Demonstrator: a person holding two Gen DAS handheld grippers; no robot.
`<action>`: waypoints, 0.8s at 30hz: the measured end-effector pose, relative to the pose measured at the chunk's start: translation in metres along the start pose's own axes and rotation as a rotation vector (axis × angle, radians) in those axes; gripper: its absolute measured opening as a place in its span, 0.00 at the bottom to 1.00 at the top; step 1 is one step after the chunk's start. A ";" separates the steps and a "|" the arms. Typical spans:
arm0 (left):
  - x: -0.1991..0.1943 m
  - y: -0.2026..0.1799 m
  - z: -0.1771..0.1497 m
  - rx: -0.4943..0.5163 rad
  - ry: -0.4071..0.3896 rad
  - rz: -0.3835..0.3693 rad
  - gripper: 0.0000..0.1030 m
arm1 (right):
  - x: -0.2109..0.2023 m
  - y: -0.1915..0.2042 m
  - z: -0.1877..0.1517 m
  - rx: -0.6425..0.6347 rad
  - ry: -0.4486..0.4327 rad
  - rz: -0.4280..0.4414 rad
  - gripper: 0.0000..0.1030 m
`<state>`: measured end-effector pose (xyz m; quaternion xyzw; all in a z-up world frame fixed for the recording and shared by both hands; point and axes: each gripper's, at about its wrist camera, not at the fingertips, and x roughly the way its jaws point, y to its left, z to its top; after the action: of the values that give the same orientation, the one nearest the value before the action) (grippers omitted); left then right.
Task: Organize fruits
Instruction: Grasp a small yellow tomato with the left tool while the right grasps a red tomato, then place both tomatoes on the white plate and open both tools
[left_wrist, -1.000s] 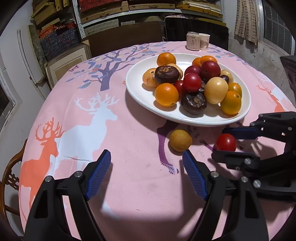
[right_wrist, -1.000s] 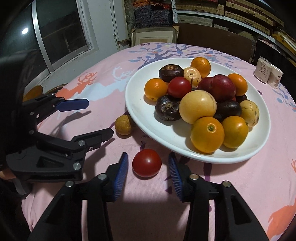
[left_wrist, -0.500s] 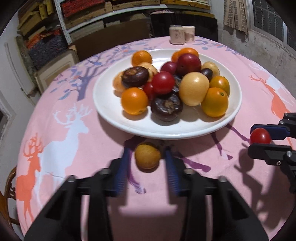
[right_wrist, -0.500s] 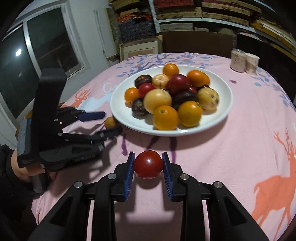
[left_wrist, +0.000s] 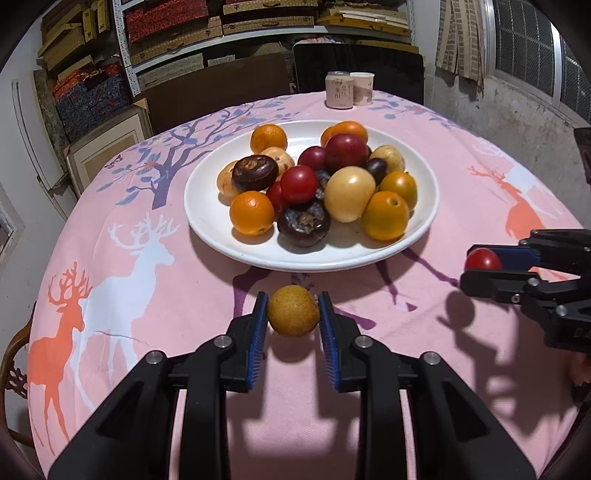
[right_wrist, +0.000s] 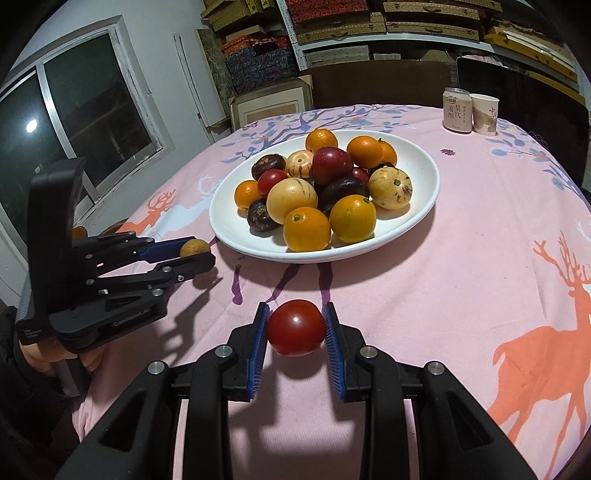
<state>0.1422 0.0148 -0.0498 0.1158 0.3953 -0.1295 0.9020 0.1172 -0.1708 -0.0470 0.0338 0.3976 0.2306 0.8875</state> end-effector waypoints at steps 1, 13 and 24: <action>-0.003 -0.001 0.001 -0.003 -0.009 -0.002 0.26 | -0.002 -0.001 0.001 0.004 -0.003 0.002 0.29; -0.014 0.006 0.083 -0.061 -0.121 -0.027 0.26 | -0.014 -0.010 0.112 0.009 -0.084 0.006 0.29; 0.041 0.009 0.120 -0.075 -0.090 -0.014 0.75 | 0.054 -0.026 0.176 0.074 -0.041 -0.013 0.43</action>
<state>0.2543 -0.0198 -0.0001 0.0734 0.3596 -0.1259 0.9217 0.2855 -0.1489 0.0289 0.0689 0.3880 0.2090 0.8950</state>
